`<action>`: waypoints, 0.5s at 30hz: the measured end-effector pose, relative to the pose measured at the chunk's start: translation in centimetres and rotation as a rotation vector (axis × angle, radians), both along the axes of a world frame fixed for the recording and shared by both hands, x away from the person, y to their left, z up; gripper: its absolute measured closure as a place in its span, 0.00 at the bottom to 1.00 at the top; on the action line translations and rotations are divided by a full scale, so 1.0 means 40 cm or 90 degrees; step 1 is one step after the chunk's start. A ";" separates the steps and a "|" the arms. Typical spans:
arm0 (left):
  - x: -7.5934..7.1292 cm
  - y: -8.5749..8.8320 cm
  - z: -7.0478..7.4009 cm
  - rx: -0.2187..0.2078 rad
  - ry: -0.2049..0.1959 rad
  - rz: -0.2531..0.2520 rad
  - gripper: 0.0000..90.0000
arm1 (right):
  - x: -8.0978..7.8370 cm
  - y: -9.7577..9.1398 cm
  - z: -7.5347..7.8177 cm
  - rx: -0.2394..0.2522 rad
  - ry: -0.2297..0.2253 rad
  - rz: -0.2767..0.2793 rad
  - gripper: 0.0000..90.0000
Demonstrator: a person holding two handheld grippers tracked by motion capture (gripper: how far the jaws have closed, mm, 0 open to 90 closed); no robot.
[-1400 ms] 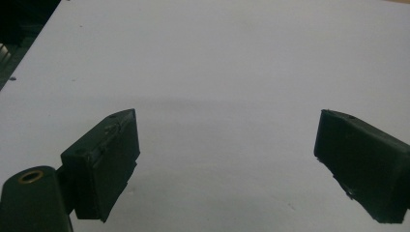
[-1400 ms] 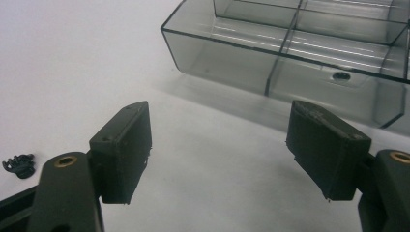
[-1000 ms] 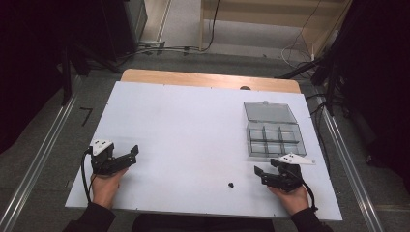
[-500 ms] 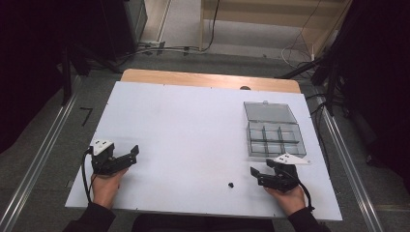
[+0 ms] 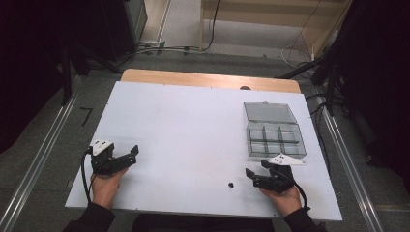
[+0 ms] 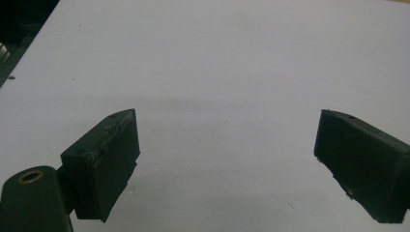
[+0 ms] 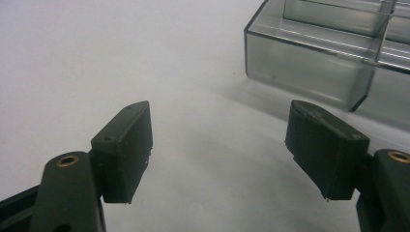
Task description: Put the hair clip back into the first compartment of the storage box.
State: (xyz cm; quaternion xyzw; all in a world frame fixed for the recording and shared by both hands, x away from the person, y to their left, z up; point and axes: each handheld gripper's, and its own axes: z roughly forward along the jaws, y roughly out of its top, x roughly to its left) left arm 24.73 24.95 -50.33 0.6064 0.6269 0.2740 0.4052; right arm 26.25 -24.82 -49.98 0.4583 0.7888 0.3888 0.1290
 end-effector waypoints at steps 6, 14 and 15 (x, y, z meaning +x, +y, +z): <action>0.000 0.000 0.000 0.001 0.000 0.000 0.11 | -0.007 0.017 0.001 -0.001 -0.003 0.014 0.26; 0.000 0.000 0.000 -0.001 0.001 -0.001 0.11 | -0.014 0.037 -0.001 -0.003 -0.001 0.030 0.27; 0.000 0.000 0.000 0.000 0.001 -0.001 0.11 | -0.015 0.040 -0.001 -0.001 0.001 0.030 0.27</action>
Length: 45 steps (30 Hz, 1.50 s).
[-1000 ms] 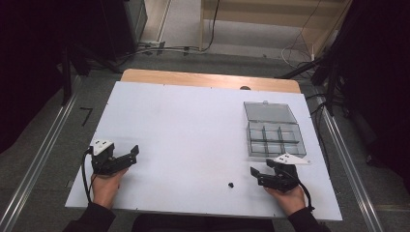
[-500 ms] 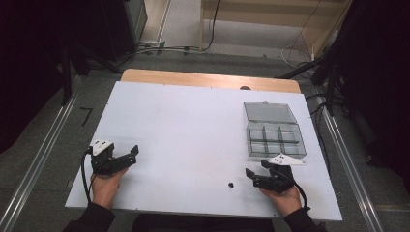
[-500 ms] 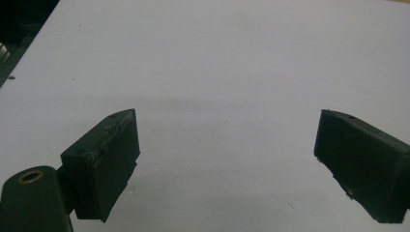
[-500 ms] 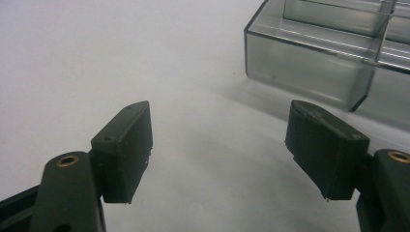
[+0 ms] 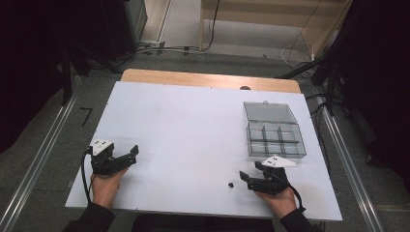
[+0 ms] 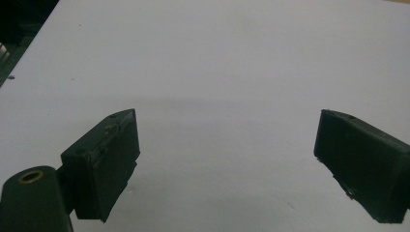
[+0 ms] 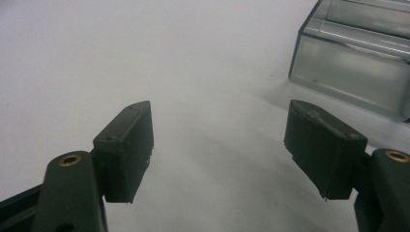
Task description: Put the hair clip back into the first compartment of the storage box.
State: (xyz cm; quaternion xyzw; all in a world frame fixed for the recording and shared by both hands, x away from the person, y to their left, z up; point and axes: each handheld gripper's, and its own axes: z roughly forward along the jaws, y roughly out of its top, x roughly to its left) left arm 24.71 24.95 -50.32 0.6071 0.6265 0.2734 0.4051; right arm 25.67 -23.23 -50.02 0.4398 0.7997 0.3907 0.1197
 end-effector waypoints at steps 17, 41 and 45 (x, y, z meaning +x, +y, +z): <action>0.000 0.000 0.000 0.000 0.001 0.000 0.11 | -0.020 0.038 0.001 0.004 -0.007 0.036 0.31; -0.001 0.001 0.000 -0.001 0.000 -0.001 0.11 | -0.052 0.081 -0.007 -0.010 -0.004 0.102 0.63; -0.001 0.001 0.000 -0.002 0.000 0.000 0.11 | -0.056 0.085 -0.008 -0.014 -0.002 0.112 0.66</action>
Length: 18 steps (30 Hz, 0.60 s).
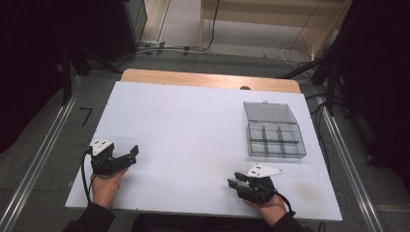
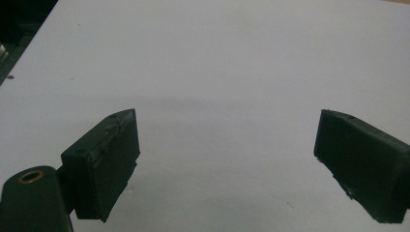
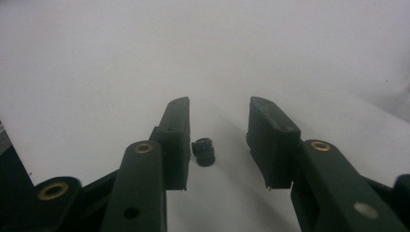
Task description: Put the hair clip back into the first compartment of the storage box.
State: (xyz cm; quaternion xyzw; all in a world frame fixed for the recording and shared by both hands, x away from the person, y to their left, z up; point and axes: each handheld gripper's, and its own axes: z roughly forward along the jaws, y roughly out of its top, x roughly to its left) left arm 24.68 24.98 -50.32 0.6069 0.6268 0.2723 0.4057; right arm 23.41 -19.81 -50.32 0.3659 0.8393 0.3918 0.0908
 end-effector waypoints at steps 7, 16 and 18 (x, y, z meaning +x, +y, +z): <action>0.000 0.000 0.000 -0.001 0.001 0.000 0.11 | -0.005 0.008 -0.005 -0.010 0.004 0.013 0.73; 0.000 0.000 0.000 -0.002 0.001 0.000 0.11 | -0.006 0.013 -0.011 -0.021 0.016 0.017 0.82; 0.000 0.000 0.000 -0.002 0.001 -0.001 0.11 | -0.006 0.014 -0.012 -0.025 0.018 0.017 0.84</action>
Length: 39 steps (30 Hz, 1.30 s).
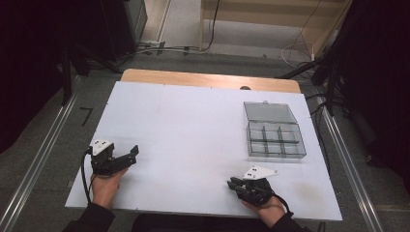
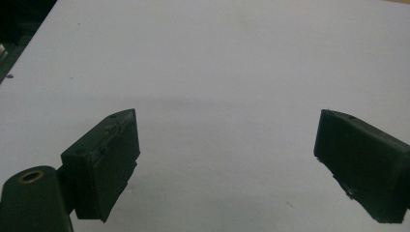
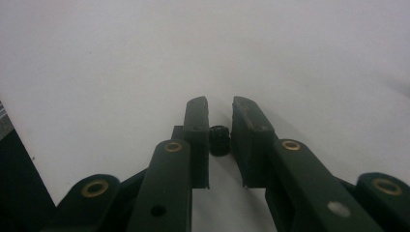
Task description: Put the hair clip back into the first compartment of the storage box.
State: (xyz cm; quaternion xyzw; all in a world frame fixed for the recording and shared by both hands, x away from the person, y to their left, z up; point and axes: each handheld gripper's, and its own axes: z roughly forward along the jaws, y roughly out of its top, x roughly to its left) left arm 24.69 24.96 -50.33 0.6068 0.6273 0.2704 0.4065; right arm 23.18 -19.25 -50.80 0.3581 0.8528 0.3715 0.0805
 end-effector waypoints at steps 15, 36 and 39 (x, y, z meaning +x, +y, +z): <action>0.000 0.001 0.000 -0.001 -0.002 0.001 0.11 | 0.012 -0.019 0.016 0.023 -0.013 -0.024 0.86; 0.000 0.001 0.000 0.000 -0.001 0.001 0.11 | 0.041 -0.052 0.040 0.041 -0.033 -0.060 0.86; -0.001 0.001 0.001 0.001 -0.002 0.000 0.11 | 0.044 -0.056 0.042 0.041 -0.034 -0.064 0.86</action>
